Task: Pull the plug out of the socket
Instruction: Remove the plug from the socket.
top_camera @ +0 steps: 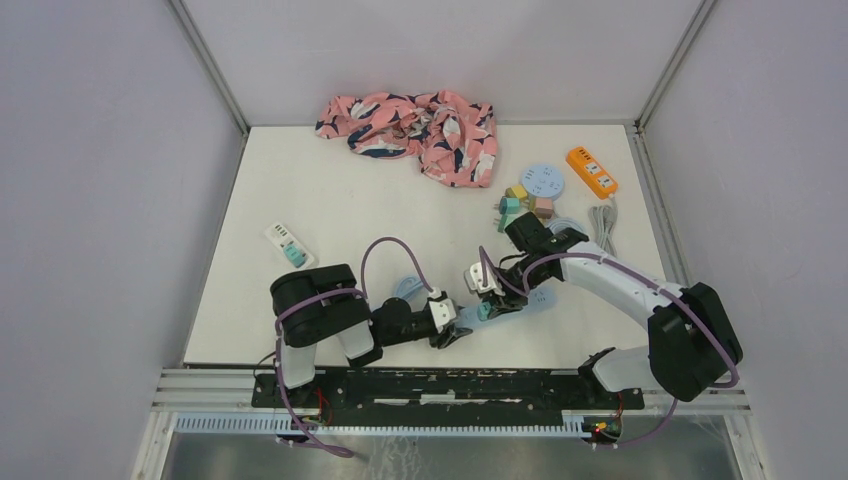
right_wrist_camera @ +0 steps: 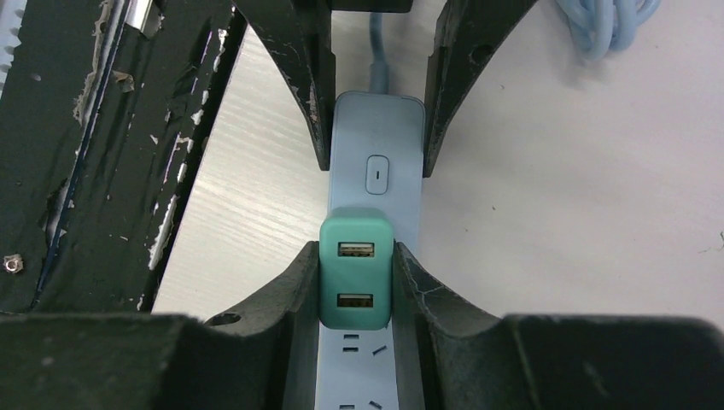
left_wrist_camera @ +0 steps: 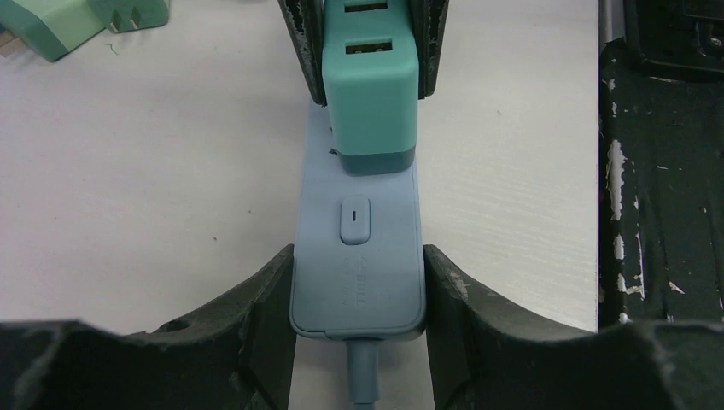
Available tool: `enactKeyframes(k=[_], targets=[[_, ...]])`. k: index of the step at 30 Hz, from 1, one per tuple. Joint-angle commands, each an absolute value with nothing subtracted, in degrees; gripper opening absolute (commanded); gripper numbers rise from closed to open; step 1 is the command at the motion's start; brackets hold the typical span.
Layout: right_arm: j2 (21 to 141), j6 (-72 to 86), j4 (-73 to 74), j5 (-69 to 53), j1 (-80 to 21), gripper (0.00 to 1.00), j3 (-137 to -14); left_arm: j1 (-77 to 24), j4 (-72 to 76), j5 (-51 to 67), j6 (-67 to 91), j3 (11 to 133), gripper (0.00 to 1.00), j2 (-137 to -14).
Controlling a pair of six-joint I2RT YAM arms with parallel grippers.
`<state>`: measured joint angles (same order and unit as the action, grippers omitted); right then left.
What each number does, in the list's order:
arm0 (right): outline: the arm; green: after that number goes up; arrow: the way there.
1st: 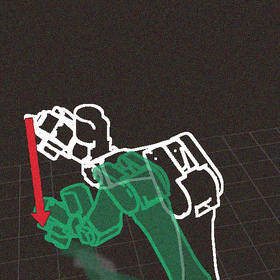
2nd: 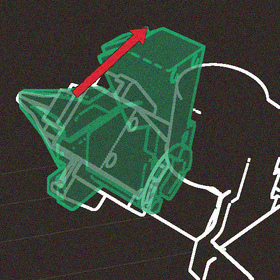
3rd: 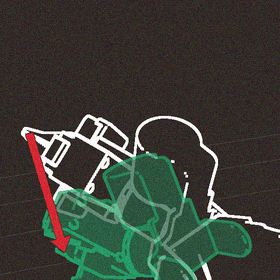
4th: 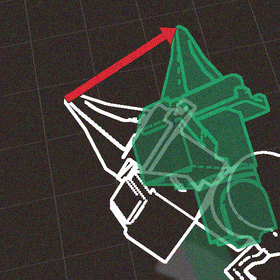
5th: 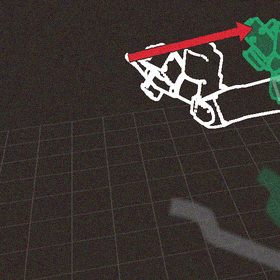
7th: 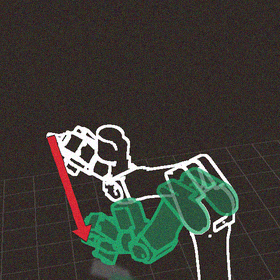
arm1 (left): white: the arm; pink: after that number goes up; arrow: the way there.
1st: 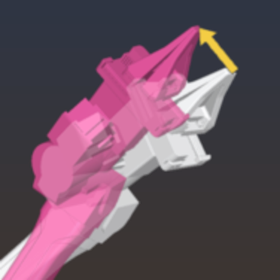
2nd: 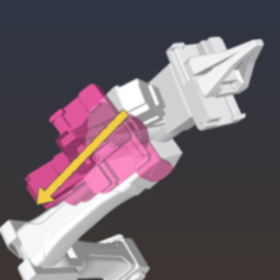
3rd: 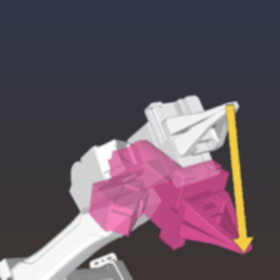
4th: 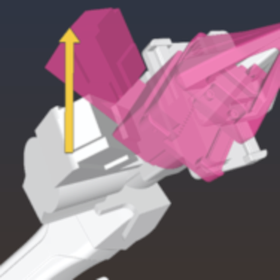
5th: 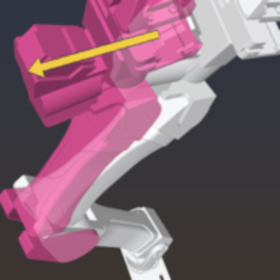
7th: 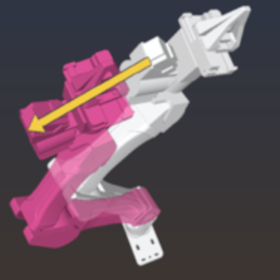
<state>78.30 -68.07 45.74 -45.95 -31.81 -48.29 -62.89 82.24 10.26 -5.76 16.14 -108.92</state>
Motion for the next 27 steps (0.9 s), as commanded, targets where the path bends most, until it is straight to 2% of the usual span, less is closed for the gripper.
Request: enactKeyframes(k=[1,7,12,17,22,24,27], targets=[[76.7,-67.6,44.5,-52.2,-35.8,0.0,-48.9,-62.6,84.7,10.1,-3.8,16.1,0.03,-109.2],[78.0,-55.3,34.9,-48.5,-38.5,0.0,-49.4,-62.7,84.4,10.0,-3.7,16.2,0.03,-109.3],[77.6,-53.2,34.2,-45.9,-34.0,0.0,-50.3,-62.7,84.4,9.9,-3.7,16.1,0.03,-109.4],[76.7,-61.9,41.7,-46.1,-31.7,0.0,-51.1,-62.6,84.8,10.0,-3.6,16.1,0.03,-109.7],[77.9,-73.3,51.5,-54.8,-32.3,0.0,-51.5,-62.6,85.0,9.8,-3.5,15.6,0.03,-109.2],[77.8,-71.0,49.8,-56.2,-33.9,0.0,-51.1,-62.6,85.0,9.8,-3.5,15.7,0.03,-109.2],[76.8,-59.8,38.1,-55.3,-36.6,0.0,-49.4,-62.6,84.9,9.9,-3.4,15.9,0.03,-109.5]])
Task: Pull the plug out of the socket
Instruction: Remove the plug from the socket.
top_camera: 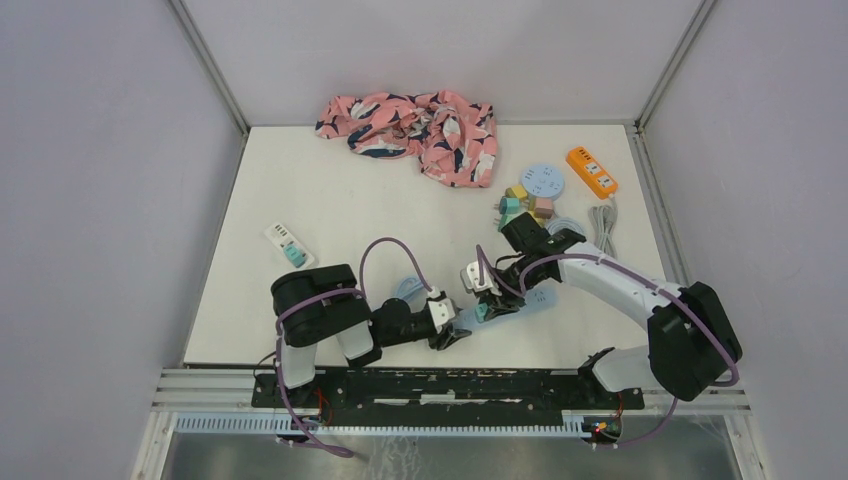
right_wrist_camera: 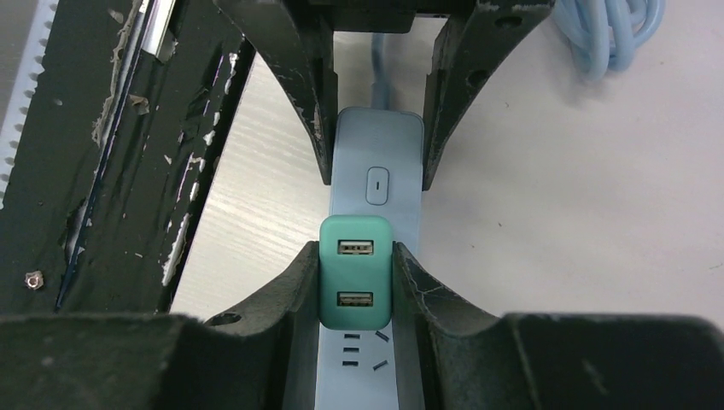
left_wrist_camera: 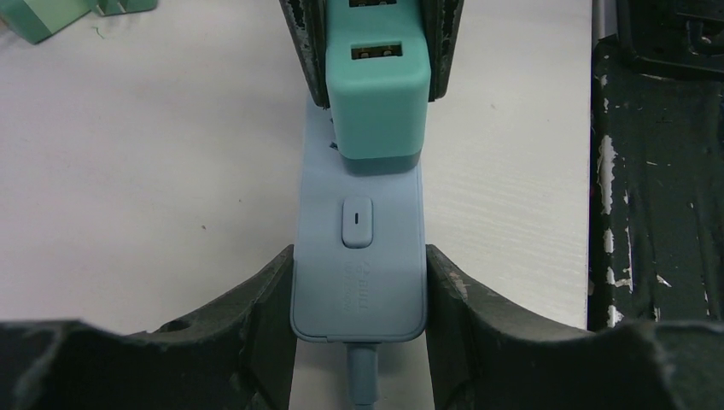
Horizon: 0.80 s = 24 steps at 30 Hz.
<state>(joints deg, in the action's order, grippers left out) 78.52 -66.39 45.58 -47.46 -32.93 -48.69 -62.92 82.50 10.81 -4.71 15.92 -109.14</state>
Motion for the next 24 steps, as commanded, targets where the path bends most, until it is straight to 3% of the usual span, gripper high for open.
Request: enactKeyframes(k=[1,6,12,17,24], targets=[[76.7,-55.6,35.3,-54.6,-36.9,0.0,-49.0,-62.6,84.8,9.9,-3.4,16.0,0.03,-109.5],[78.0,-49.4,32.0,-47.6,-34.5,0.0,-50.8,-62.6,84.6,9.8,-3.3,15.9,0.03,-109.4],[76.6,-61.8,45.1,-48.9,-30.3,0.0,-53.1,-62.6,84.6,9.9,-3.4,16.1,0.03,-109.6],[77.7,-70.7,51.4,-57.3,-31.6,0.0,-52.7,-62.6,84.4,10.4,-3.3,16.5,0.03,-109.8],[76.4,-48.6,31.2,-50.2,-34.6,0.0,-49.8,-62.6,83.8,10.2,-3.3,16.3,0.03,-109.4]])
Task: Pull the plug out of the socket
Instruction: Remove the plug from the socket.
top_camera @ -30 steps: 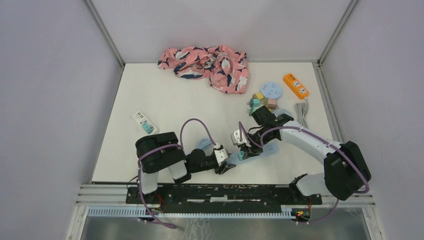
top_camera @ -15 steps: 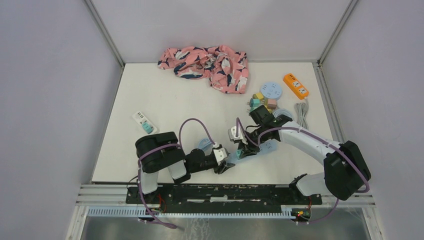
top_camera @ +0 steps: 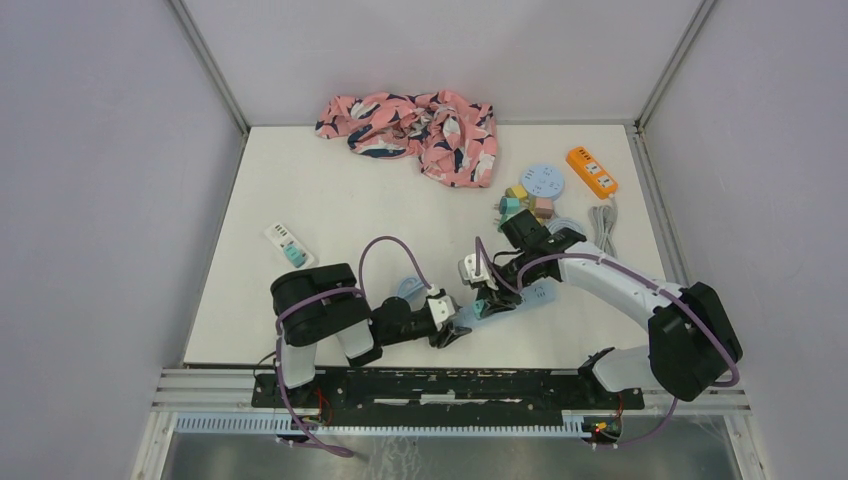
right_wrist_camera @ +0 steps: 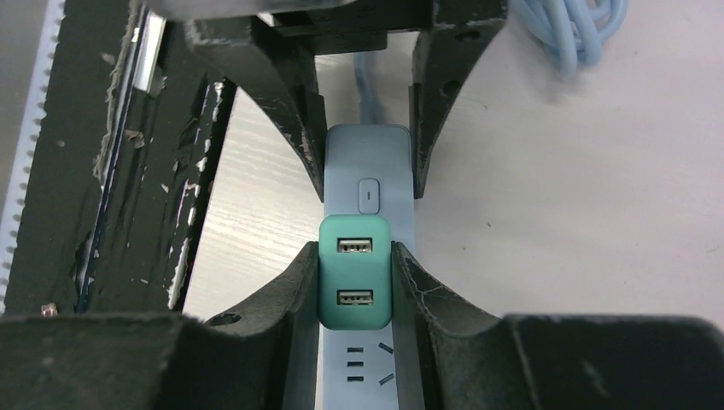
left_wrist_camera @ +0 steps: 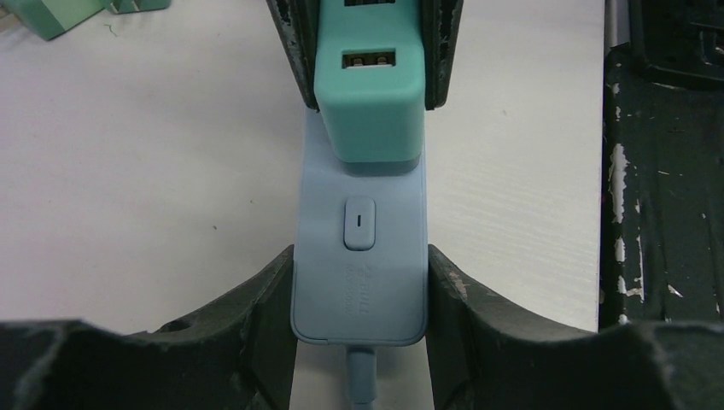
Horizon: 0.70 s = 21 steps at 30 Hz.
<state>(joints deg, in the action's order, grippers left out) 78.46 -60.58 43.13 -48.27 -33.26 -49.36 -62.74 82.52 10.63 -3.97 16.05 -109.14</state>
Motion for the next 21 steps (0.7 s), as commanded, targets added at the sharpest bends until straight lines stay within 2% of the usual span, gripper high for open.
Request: enactKeyframes(k=[1,5,9,14,21], targets=[[76.6,-47.3,30.6,-48.4,-34.4,0.0,-50.3,-62.6,83.8,10.2,-3.3,16.4,0.03,-109.5],[76.0,-49.1,33.1,-45.9,-30.8,0.0,-51.3,-62.6,83.8,10.3,-3.3,16.5,0.03,-109.8],[75.6,-58.1,42.4,-46.2,-29.6,0.0,-53.0,-62.6,84.1,10.3,-3.3,16.4,0.03,-109.9],[76.4,-64.3,47.0,-55.1,-30.7,0.0,-52.6,-62.6,84.2,10.7,-3.3,16.7,0.03,-110.2],[76.8,-49.5,33.1,-52.3,-33.3,0.0,-50.6,-62.6,84.0,10.5,-3.3,16.7,0.03,-110.1]])
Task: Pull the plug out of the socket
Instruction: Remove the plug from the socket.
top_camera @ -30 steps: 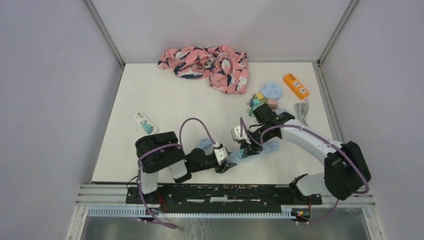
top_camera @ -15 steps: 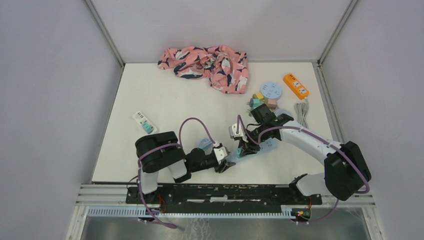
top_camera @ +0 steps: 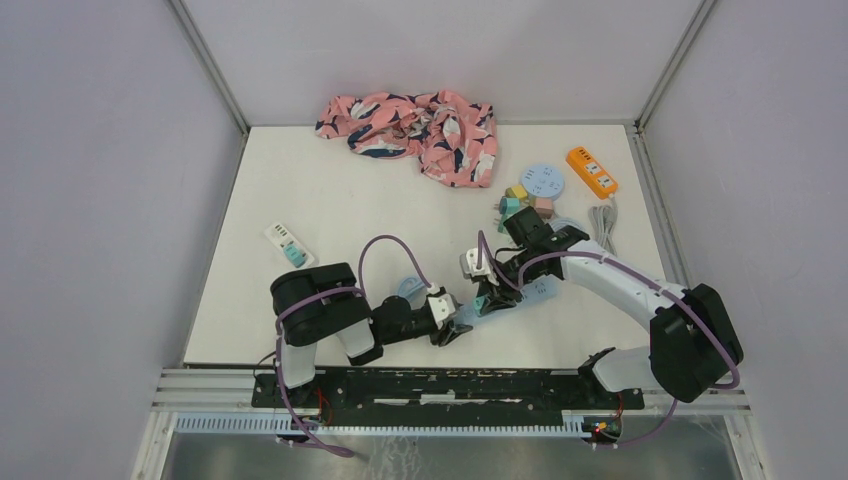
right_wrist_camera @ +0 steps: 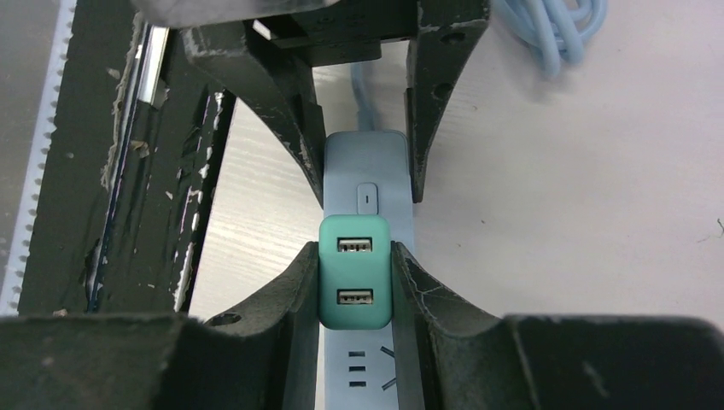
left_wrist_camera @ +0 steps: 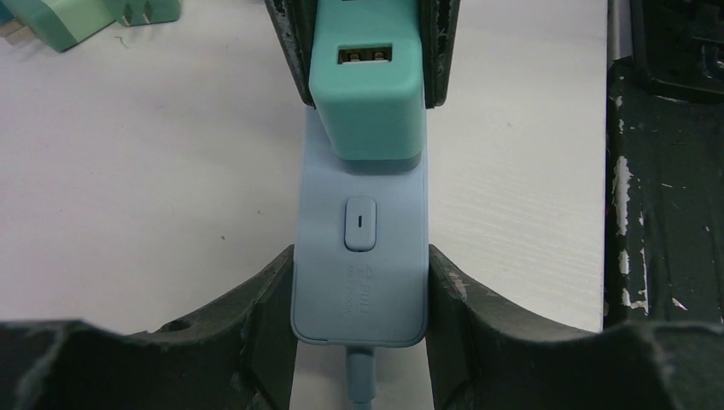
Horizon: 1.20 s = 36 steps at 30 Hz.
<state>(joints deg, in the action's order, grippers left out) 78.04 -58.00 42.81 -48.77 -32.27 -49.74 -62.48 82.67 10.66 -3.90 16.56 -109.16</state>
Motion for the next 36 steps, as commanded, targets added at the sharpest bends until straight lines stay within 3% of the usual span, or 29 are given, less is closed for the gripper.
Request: enactKeyframes(k=[1,9,14,21,28,33,36], targets=[[76.9,-48.1,32.2,-50.5,-33.2,0.0,-50.7,-62.6,83.9,10.5,-3.3,16.7,0.03,-110.0],[76.8,-56.7,41.9,-46.9,-29.3,0.0,-53.5,-62.6,84.0,10.4,-3.3,16.5,0.03,-110.1],[77.9,-64.8,48.0,-54.5,-30.0,0.0,-53.1,-62.6,84.0,10.5,-3.3,16.6,0.03,-110.1],[76.3,-51.1,33.3,-50.6,-34.7,0.0,-49.5,-62.6,84.0,10.5,-3.3,16.7,0.03,-110.4],[76.0,-47.7,31.4,-44.1,-33.3,0.0,-50.8,-62.6,84.0,10.6,-3.2,17.0,0.03,-110.9],[75.7,-54.5,39.1,-45.5,-31.4,0.0,-52.5,-62.6,84.0,10.6,-3.1,16.8,0.03,-110.7],[75.7,-65.3,46.6,-52.4,-31.6,0.0,-52.5,-62.6,84.1,10.8,-3.2,16.9,0.03,-110.8]])
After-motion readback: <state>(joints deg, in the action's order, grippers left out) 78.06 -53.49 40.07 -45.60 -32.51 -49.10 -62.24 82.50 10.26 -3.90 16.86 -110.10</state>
